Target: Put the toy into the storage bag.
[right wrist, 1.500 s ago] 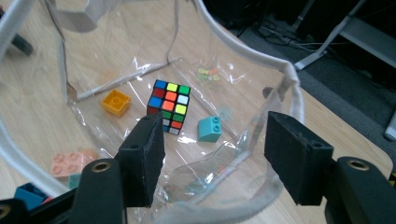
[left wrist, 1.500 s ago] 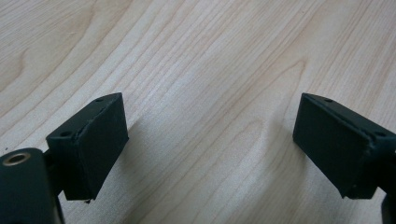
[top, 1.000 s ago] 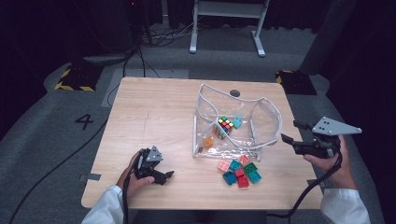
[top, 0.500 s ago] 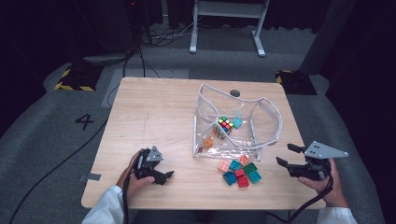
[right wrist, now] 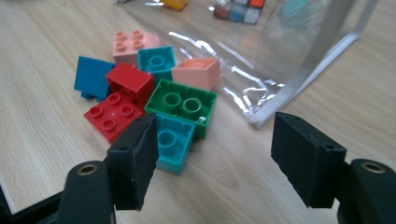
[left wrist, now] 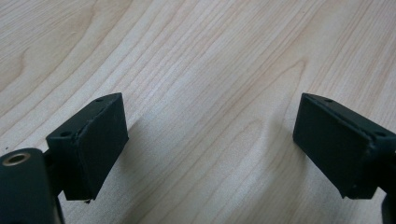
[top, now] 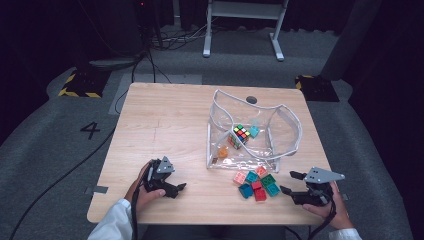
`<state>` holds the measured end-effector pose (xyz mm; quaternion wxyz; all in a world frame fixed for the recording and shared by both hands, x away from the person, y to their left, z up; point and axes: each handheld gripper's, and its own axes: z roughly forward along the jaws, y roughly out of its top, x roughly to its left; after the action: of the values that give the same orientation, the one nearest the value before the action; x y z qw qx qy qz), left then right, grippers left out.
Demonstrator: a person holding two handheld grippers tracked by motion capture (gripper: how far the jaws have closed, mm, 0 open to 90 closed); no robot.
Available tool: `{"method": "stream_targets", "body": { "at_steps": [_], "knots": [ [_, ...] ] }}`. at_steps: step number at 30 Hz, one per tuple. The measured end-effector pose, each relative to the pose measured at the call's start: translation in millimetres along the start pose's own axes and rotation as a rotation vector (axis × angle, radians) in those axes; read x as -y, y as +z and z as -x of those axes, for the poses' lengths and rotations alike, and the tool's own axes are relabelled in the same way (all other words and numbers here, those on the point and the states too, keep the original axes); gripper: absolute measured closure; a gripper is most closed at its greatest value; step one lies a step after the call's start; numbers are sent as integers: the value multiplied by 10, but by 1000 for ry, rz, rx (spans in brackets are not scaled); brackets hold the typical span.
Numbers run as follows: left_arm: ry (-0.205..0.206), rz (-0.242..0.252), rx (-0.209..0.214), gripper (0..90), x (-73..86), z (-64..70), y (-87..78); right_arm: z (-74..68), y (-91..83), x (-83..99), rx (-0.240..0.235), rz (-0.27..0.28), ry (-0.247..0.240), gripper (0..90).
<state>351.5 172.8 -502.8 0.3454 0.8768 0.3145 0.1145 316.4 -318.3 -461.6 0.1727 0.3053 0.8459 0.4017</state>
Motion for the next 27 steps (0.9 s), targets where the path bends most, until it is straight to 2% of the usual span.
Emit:
{"method": "stream_targets", "body": {
  "at_steps": [5, 8, 13, 18, 22, 24, 27],
  "knots": [
    [0, 0, 0, 103, 0, 0, 0, -104, 142, 92, -55, -31, 14, 314],
    [0, 0, 0, 103, 0, 0, 0, -154, 200, 121, -73, -45, 5, 314],
    [0, 0, 0, 103, 0, 1, 0, -196, 293, 162, -58, -73, 9, 320],
    [0, 0, 0, 103, 0, 0, 0, -198, 336, 170, -48, -66, 29, 337],
    [1, 0, 0, 103, 0, 0, 0, -208, 376, 180, -16, -68, 19, 366],
    [1, 0, -1, 103, 0, -1, -1, -205, 380, 181, -17, -61, 28, 391],
    [1, 0, 0, 104, 0, 0, 0, -195, 370, 189, -33, -53, 25, 506]
  ]
}}
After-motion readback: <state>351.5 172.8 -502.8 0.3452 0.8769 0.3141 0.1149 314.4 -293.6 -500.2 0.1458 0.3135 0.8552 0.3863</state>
